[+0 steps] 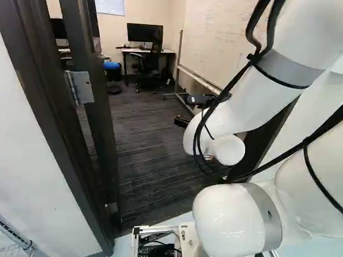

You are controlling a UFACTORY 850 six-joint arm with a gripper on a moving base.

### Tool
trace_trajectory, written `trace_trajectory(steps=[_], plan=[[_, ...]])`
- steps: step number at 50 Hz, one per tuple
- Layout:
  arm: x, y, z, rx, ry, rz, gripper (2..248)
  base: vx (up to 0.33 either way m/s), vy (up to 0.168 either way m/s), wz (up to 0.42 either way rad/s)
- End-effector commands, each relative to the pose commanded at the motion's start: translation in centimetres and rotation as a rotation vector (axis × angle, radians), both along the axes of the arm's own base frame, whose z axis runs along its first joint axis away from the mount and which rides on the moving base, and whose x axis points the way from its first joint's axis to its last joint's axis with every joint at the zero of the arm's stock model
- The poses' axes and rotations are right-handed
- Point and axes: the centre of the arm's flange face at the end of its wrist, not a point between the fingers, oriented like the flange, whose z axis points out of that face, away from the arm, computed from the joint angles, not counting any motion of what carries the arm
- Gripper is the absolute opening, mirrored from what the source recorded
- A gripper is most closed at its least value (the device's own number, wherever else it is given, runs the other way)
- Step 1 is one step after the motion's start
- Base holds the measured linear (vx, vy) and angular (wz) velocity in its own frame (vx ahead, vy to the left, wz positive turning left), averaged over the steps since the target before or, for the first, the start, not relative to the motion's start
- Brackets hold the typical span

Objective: Open the door and move inside

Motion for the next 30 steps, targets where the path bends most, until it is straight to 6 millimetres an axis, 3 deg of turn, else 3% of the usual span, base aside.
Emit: trace_trajectory(steps=[30], plan=[[0.00, 0.00, 0.00, 0.000, 0.000, 0.000, 247, 0.075, -0.004, -0.006]])
